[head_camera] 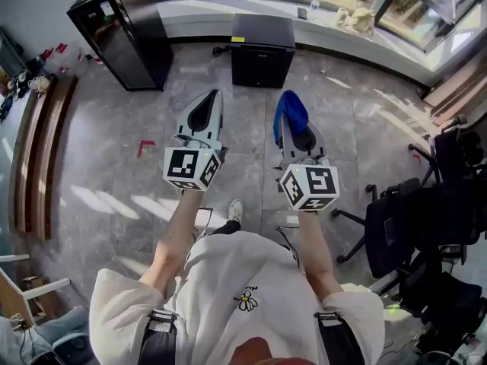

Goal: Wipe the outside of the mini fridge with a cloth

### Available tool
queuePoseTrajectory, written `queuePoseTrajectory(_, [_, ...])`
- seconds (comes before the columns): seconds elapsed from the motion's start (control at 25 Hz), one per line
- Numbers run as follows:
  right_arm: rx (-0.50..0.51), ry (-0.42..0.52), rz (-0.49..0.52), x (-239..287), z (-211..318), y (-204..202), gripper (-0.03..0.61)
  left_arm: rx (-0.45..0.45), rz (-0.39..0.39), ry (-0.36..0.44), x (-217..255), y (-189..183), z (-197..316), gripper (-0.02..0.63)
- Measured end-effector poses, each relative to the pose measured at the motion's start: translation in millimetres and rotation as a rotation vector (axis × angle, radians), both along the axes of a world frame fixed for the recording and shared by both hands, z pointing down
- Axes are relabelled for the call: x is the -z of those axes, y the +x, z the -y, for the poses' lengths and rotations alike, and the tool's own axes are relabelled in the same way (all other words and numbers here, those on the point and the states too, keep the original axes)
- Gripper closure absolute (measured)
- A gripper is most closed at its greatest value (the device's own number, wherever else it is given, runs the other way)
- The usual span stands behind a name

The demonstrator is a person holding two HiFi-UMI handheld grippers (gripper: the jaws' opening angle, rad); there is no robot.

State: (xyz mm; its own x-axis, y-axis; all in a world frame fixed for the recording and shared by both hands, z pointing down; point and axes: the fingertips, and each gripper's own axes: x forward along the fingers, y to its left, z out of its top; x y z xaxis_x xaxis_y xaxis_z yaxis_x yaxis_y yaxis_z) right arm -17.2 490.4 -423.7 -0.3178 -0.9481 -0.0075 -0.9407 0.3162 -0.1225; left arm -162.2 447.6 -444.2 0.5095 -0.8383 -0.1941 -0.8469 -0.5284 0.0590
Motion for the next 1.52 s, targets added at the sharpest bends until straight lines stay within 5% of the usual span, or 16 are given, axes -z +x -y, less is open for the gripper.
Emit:
queuePoseTrajectory(0.4, [-0.038, -0.013, -0.01, -9.0, 109.4, 14.9, 0.515, -0.067, -0.014, -0.018, -14.6, 29.6, 107.9, 0.609])
queuePoseTrajectory(1.08, [0.019, 0.006, 0.002, 6.5, 356.5, 102.2, 0.515, -0.003, -0.012, -0.033, -11.8, 114.7, 343.7, 0.609])
queuePoseTrajectory(1.52, [0.038, -0.021, -0.007, -1.8, 457.7, 92.1, 0.516, 0.033, 0.0, -0.065, -25.1, 103.0, 446.4, 0.609])
